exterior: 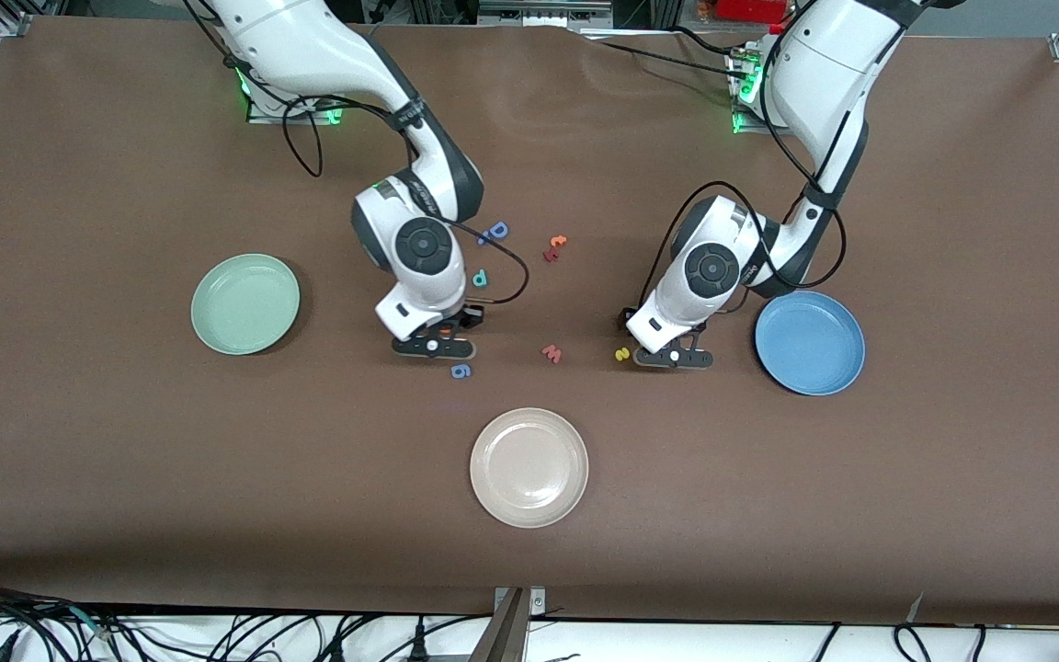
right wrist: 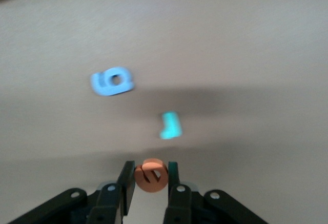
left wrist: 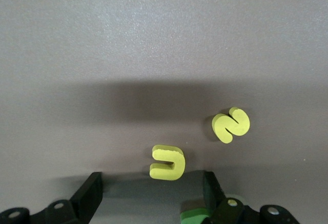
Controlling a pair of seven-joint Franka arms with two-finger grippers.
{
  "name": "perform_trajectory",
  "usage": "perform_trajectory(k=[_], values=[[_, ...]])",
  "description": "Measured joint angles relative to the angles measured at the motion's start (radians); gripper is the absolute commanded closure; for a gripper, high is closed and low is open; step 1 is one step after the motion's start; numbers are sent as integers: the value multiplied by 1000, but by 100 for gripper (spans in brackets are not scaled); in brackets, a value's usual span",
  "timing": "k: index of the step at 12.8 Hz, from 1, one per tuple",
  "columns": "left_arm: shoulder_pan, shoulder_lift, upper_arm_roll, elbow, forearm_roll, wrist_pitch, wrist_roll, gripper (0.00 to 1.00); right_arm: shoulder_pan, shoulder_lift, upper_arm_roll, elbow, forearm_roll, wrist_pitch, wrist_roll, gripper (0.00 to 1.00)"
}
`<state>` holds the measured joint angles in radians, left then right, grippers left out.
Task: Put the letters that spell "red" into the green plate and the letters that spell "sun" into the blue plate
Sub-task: 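Carry the orange letter to the green plate while the left gripper grasps the yellow u, then lower the yellow u onto the blue plate while the right gripper grasps the teal p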
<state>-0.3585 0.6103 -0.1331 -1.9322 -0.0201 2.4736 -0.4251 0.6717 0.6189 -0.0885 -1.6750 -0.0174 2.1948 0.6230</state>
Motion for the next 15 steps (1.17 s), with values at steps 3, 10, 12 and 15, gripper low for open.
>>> perform_trajectory(k=[3,10,12,15], values=[[0,0,1,2,0,2,0,13,-11,-85,-90,-31,1,-113,-175,87],[0,0,10,10,0,25,0,15,-65,-169,-296,-335,2,-3,-599,87],[0,3,10,10,0,40,0,15,-89,-169,-322,-386,2,36,-660,86],[-2,11,10,10,0,53,0,15,-151,-168,-324,-405,6,43,-719,13]])
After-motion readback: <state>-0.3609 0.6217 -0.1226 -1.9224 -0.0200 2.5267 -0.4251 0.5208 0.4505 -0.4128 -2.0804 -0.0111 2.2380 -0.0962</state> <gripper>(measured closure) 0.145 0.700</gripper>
